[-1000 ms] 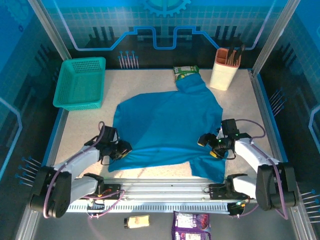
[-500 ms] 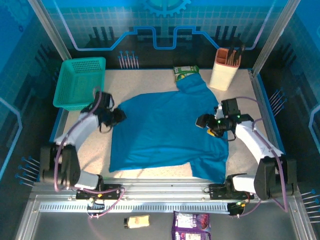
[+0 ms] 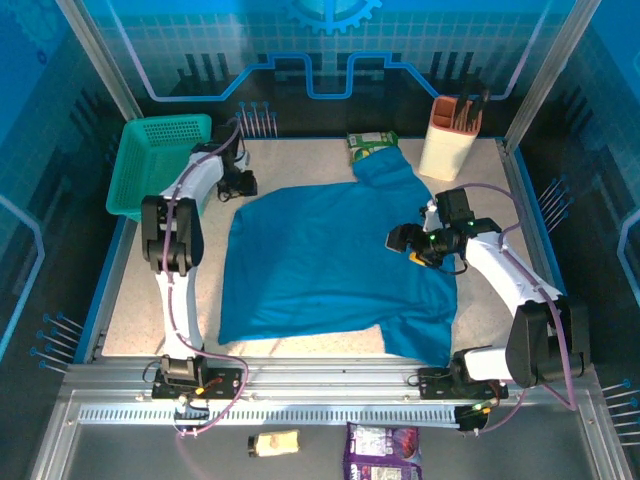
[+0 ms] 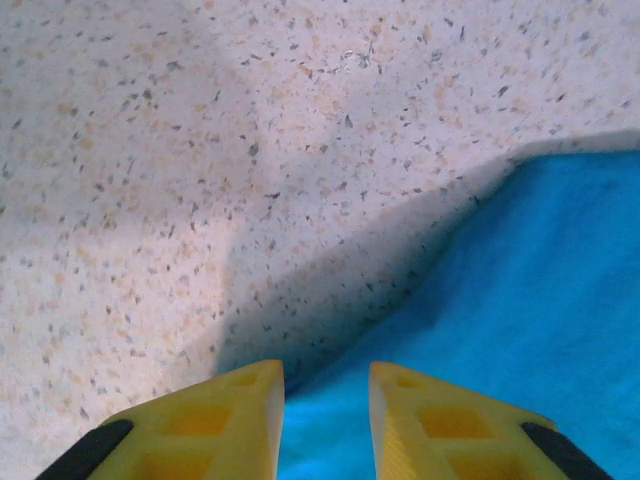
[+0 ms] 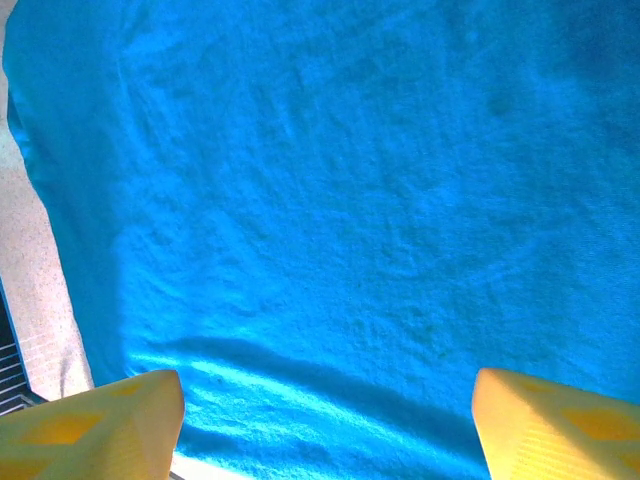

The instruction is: Fold the inside-out t-shirt

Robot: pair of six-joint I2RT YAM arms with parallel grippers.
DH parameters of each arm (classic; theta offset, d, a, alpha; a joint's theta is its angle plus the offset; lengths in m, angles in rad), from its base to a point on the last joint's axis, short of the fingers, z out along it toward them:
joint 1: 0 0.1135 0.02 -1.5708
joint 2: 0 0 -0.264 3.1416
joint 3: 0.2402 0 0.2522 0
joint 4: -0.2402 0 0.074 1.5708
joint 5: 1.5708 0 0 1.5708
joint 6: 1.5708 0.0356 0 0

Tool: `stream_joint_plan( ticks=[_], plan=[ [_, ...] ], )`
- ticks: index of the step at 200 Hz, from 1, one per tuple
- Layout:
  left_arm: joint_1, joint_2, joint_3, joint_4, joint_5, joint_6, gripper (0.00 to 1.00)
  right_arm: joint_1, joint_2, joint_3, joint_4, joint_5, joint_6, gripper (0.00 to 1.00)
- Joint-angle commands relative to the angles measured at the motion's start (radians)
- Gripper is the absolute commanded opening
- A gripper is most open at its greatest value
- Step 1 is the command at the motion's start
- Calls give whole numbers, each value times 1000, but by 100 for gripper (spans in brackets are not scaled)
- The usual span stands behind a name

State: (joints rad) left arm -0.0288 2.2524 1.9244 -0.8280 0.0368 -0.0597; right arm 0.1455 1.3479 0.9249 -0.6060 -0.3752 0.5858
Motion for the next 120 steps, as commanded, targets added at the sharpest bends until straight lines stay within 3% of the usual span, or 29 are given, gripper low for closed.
stream_joint_plan(
  ticks=[1, 36, 58, 80, 108, 120],
  plan=[
    [0, 81, 131, -169, -17, 113, 31, 12, 14, -3, -17, -4, -3, 77],
    [-2, 213, 292, -283, 59, 149, 34, 13, 24, 12, -25, 1, -8, 77],
    [-2, 227, 299, -282, 108, 151, 32, 13, 32, 18, -17, -2, 0, 77],
    [-2, 221, 289, -268, 155, 153, 23, 14, 42, 29, -16, -1, 5, 77],
    [-3, 197, 283, -253, 201, 160, 0, 15, 46, 38, -24, 10, -1, 77],
    [-3, 164, 256, -229, 201, 155, 0, 16, 42, 44, -31, 15, -6, 77]
  ],
)
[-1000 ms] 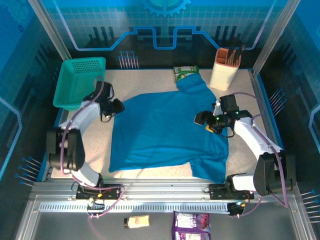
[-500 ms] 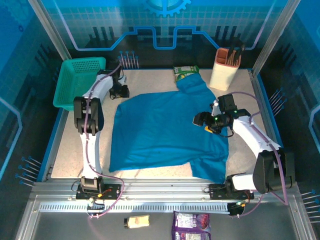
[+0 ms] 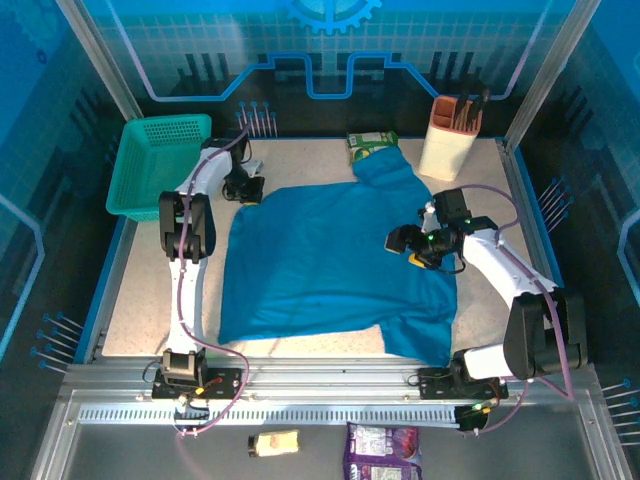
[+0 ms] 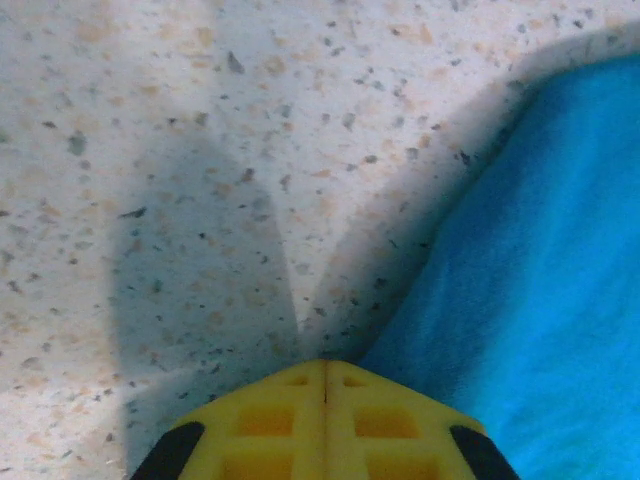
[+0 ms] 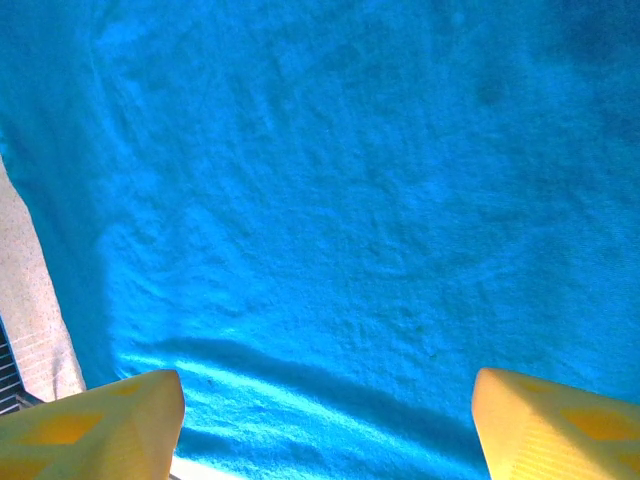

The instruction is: Fold the inside-out t-shirt

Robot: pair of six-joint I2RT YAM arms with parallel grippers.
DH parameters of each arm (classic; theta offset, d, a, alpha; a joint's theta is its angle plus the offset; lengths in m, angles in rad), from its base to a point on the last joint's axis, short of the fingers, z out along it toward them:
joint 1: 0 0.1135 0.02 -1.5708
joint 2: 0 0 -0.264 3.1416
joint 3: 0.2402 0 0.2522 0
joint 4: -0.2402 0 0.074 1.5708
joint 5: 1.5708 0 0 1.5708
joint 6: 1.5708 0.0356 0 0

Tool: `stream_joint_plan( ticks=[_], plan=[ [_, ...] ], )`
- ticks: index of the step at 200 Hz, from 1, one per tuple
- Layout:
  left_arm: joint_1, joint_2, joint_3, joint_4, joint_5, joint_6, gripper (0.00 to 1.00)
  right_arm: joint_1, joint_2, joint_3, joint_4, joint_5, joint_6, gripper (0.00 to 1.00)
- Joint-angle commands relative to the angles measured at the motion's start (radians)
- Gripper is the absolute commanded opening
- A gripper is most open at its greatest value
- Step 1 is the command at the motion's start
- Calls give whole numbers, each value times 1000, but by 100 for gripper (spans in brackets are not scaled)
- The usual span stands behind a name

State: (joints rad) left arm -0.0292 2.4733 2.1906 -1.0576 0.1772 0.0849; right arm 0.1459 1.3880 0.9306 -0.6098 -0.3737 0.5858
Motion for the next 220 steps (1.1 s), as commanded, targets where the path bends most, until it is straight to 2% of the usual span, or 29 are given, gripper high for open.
stream_joint_plan(
  ticks=[1, 32, 54, 82, 100, 108, 123, 137, 171, 220],
  plan=[
    [-3, -59, -14, 3, 62, 10, 0, 14, 2, 39, -28, 14, -6, 77],
    [-25, -198, -146, 85, 97, -9, 0, 12, -11, 40, -33, 19, -9, 77],
    [-75, -311, -297, 157, 96, -39, 0, 12, -17, 32, -31, 17, -15, 77],
    [-175, -457, -518, 257, 61, -102, 0, 11, -17, 9, -18, 14, -18, 77],
    [-246, -523, -626, 279, 109, -110, 0, 10, -14, 4, -16, 7, -23, 77],
    [-270, -541, -655, 275, 141, -107, 8, 10, -13, 5, -19, 7, -27, 77],
    [-294, -578, -698, 283, 164, -126, 29, 5, -15, 9, -21, 8, -32, 77],
    [-296, -628, -731, 315, 142, -176, 39, 2, -11, 13, -19, 4, -35, 77],
    [-297, -680, -746, 337, 101, -236, 43, 3, 1, 23, -16, -4, -35, 77],
    [-322, -572, -716, 283, -31, -279, 40, 2, -2, 14, -5, -6, -29, 77]
  ],
)
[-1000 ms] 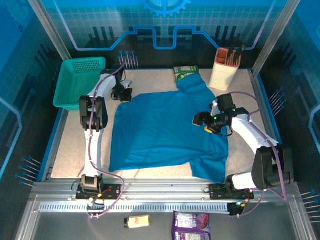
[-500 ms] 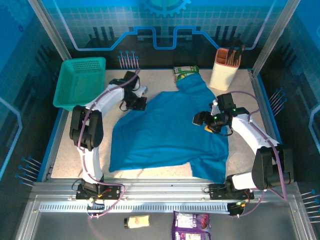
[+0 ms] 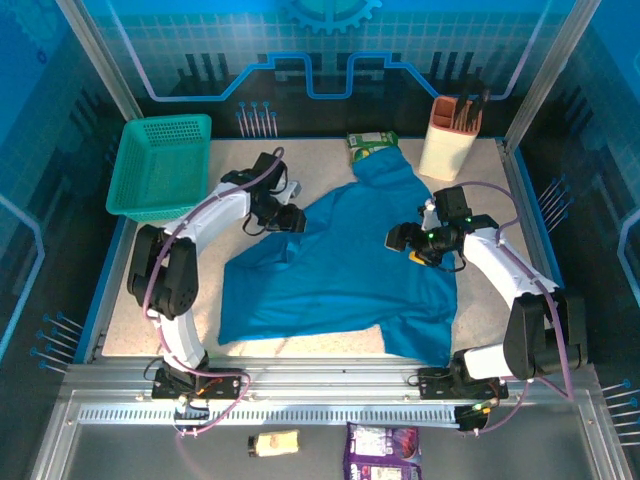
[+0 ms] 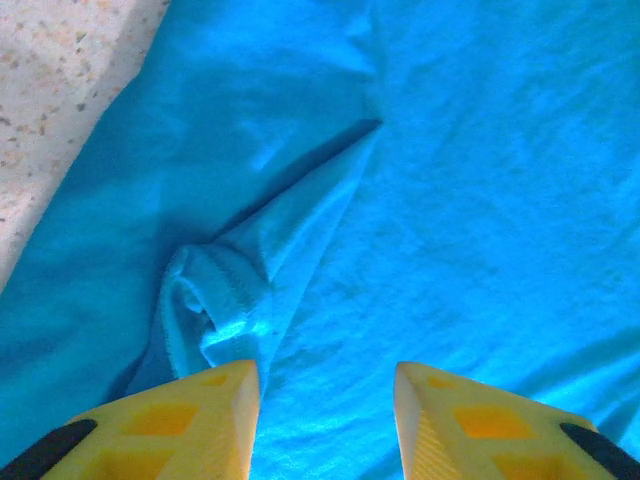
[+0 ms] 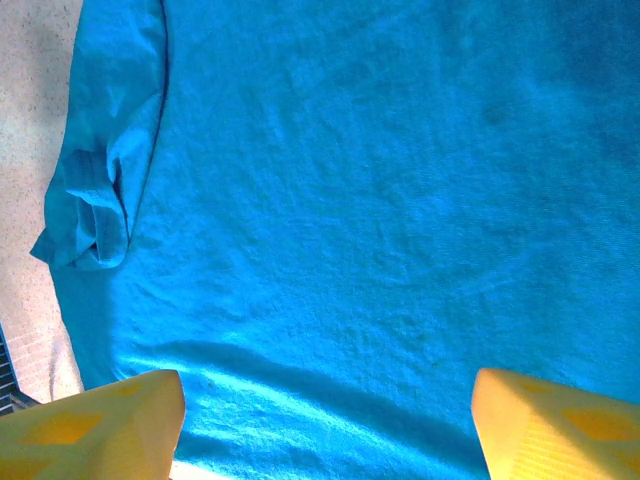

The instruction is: Fold the inside-out t-shirt

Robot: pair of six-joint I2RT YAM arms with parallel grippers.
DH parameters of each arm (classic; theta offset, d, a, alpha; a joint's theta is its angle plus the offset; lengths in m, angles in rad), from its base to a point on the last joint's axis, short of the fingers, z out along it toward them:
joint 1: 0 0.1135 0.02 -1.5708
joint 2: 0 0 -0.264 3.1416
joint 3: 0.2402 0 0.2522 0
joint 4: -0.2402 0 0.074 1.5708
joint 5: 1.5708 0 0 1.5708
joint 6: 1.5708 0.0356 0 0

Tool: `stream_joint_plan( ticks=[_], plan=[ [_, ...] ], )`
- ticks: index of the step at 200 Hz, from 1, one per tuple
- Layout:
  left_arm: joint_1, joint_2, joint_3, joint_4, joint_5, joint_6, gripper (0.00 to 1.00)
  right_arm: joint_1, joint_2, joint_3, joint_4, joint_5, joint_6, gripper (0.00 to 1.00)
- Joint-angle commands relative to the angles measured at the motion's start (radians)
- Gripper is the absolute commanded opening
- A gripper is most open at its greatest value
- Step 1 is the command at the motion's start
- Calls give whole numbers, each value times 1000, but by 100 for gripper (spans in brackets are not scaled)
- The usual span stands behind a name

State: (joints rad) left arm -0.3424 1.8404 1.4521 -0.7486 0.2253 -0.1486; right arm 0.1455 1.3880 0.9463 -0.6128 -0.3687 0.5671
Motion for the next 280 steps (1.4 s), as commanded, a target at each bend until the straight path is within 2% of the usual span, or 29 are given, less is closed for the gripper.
stream_joint_plan(
  ticks=[1, 18, 30, 48, 75, 99, 112, 131, 145, 168, 204, 210, 222, 230, 280],
  plan=[
    [-9, 64, 24, -27, -82, -48, 40, 2, -3, -1, -2, -11, -10, 77],
    [-7, 103, 35, -31, -107, -79, 40, 3, -4, -5, -2, -11, -10, 77],
    [-6, 126, 39, -18, -92, -104, 44, 2, -5, -6, -3, -11, -10, 77],
    [-9, 155, 51, -8, -83, -125, 44, 2, -6, -10, -2, -12, -7, 77],
    [-46, 178, 84, -40, -201, -129, 45, 2, -7, -16, 5, -15, -1, 77],
    [-53, 199, 72, -30, -219, -136, 42, 5, -3, -17, 10, -18, 1, 77],
    [-53, 211, 64, -31, -238, -135, 37, 6, -4, -15, 10, -19, 2, 77],
    [-53, 193, 43, -21, -265, -140, 18, 8, -5, -13, 10, -21, 4, 77],
    [-53, 145, 11, 8, -266, -151, 8, 14, -3, -12, 11, -24, 5, 77],
    [-53, 68, -64, 38, -261, -181, 2, 32, 9, -5, 18, -26, 10, 77],
    [-52, -1, -202, 74, -229, -230, 9, 58, 28, -3, 30, -23, 16, 76],
    [-52, -11, -226, 84, -221, -238, 12, 60, 30, -4, 29, -22, 16, 76],
    [-51, -33, -264, 106, -188, -254, 24, 60, 31, -5, 30, -22, 16, 76],
    [-52, -48, -280, 113, -175, -264, 27, 61, 31, -6, 30, -22, 16, 76],
    [-54, -130, -219, 75, -225, -271, 37, 63, 37, 7, 31, -24, 14, 76]
  ],
)
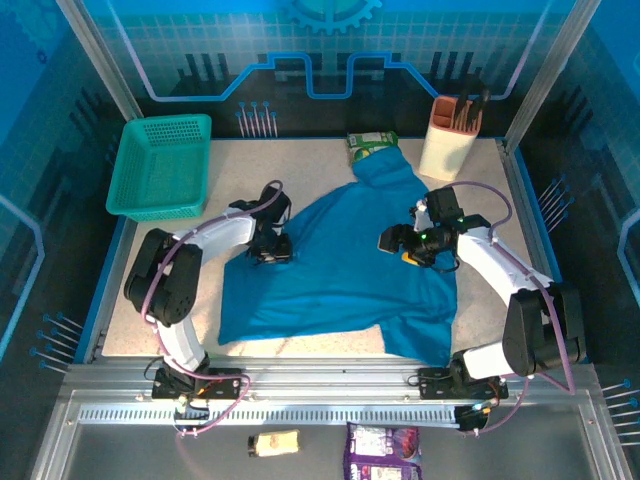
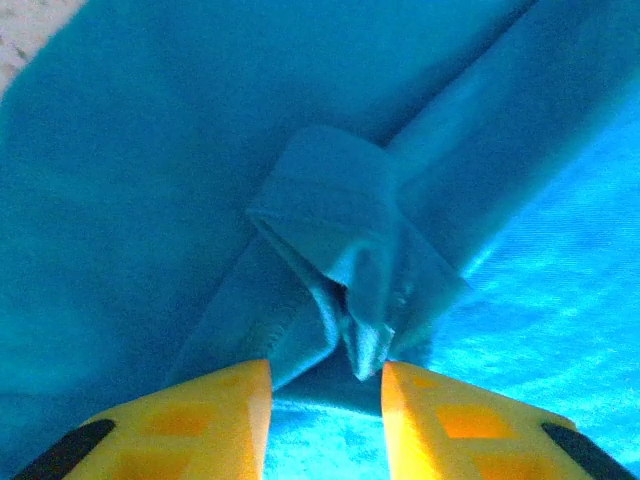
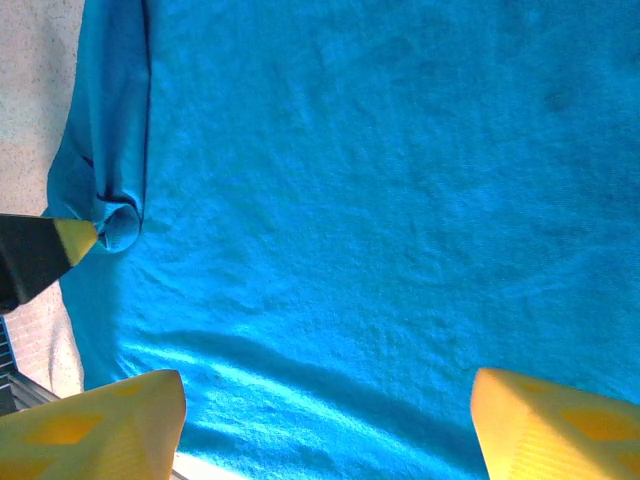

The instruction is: Fold the inside-out t-shirt

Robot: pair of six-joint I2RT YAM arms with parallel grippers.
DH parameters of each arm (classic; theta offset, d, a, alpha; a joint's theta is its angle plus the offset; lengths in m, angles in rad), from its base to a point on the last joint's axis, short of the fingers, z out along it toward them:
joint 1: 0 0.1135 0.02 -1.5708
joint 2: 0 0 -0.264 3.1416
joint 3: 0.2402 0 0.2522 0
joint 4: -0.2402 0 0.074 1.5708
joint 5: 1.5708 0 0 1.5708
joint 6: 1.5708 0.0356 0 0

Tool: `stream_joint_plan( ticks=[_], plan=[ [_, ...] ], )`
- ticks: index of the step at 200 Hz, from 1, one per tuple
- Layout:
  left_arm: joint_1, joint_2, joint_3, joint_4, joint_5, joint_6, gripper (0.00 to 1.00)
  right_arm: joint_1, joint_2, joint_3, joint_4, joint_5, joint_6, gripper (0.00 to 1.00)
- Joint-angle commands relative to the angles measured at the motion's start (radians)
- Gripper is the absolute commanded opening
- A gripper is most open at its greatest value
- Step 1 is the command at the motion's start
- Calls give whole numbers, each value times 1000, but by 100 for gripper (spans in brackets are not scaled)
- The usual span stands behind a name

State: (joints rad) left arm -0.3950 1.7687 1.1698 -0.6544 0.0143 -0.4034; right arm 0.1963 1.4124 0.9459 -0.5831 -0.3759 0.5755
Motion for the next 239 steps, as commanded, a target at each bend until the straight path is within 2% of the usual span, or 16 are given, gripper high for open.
stream_joint_plan(
  ticks=[1, 21, 88, 140, 161, 180, 213, 239],
  plan=[
    [-2, -58, 67, -22, -15, -16, 37, 12, 13, 8, 0, -17, 6, 76],
    [-17, -26, 146, -62, -67, -2, 37, 12, 15, 8, 0, -14, 6, 76],
    [-86, 216, 365, -216, -264, 52, 37, 13, -4, 6, -12, -3, 2, 76],
    [-94, 261, 321, -225, -225, 77, 37, 11, -6, 4, -10, -4, -2, 76],
    [-94, 254, 285, -215, -217, 73, 38, 48, 11, 36, 6, -32, -22, 76],
    [-94, 236, 253, -193, -203, 64, 37, 97, 70, 79, 48, -55, -18, 74],
    [-94, 202, 222, -169, -194, 49, 29, 157, 235, 189, 175, -118, 55, 62],
    [-94, 173, 205, -149, -194, 42, 23, 222, 401, 340, 217, -128, 81, 60]
  ],
)
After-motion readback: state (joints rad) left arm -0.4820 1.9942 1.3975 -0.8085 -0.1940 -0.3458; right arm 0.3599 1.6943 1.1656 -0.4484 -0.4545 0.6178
